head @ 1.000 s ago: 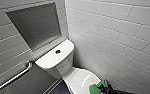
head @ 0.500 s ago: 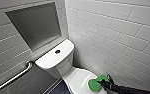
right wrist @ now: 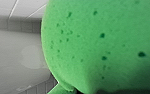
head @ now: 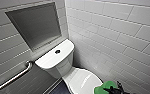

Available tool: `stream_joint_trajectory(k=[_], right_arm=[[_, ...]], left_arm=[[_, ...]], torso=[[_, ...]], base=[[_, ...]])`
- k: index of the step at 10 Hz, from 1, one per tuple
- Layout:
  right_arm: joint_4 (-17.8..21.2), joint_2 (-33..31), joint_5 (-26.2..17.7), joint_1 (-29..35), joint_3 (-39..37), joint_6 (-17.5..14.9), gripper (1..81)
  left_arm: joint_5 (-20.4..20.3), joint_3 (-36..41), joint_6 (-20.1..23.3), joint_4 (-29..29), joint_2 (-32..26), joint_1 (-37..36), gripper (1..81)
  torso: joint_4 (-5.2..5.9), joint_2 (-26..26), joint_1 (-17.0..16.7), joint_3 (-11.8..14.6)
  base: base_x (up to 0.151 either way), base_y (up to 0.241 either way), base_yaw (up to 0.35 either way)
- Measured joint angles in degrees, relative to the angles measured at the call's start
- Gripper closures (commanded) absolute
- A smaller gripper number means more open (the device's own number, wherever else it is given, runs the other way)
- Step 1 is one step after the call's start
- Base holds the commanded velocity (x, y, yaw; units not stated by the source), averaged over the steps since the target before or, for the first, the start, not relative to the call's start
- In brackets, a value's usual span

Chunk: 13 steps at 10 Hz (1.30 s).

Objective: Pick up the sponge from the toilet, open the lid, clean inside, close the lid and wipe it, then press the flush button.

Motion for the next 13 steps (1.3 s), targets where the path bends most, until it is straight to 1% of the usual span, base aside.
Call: stream_joint_trajectory(k=[1, 3, 4, 7, 10, 12, 13], right_arm=[[-2.95, -2.28, -0.16, -4.74, 0.83, -0.13, 81.1], [-6.49, -4.74, -0.3, -10.53, 1.46, -0.18, 81.1], [-8.39, -6.12, 0.52, -13.46, 1.84, -0.18, 81.1], [-11.5, -7.88, 2.86, -21.42, 0.6, -0.41, 81.1], [-13.43, -7.22, 6.73, -28.55, -4.52, -0.57, 81.1], [-14.67, -5.75, 9.07, -32.8, -7.29, -0.62, 81.1], [-15.14, -4.95, 10.31, -35.34, -10.2, -0.63, 81.1]], left_arm=[[0.11, 3.36, 0.0, 0.04, -1.66, -0.55, 1.0], [-0.04, 10.51, 0.09, 0.2, -5.99, -2.0, 1.0], [-0.26, 14.23, 0.17, 0.3, -8.66, -2.65, 1.0], [-1.02, 25.37, 0.24, 0.89, -16.41, -5.4, 1.0], [-1.29, 33.55, 0.22, 1.0, -24.1, -9.39, 1.0], [-1.27, 37.44, 0.2, 1.13, -27.1, -10.63, 1.0], [-1.21, 38.99, 0.17, 1.16, -28.12, -11.46, 1.0]], torso=[[0.0, 0.0, 0.0, 0.0], [0.0, 0.0, 0.0, 0.0], [0.0, 0.0, 0.0, 0.0], [0.0, 0.0, 0.0, 0.0], [0.0, -0.26, 0.15, 0.0], [0.0, -2.97, 1.83, 0.02], [0.0, -5.05, 3.12, 0.02]], base=[[0.0, 0.0, 0.0], [0.0, 0.0, 0.0], [0.0, 0.0, 0.0], [0.0, 0.0, 0.0], [0.0, 0.0, 0.0], [0.0, 0.0, 0.0], [0.0, 0.0, 0.0]])
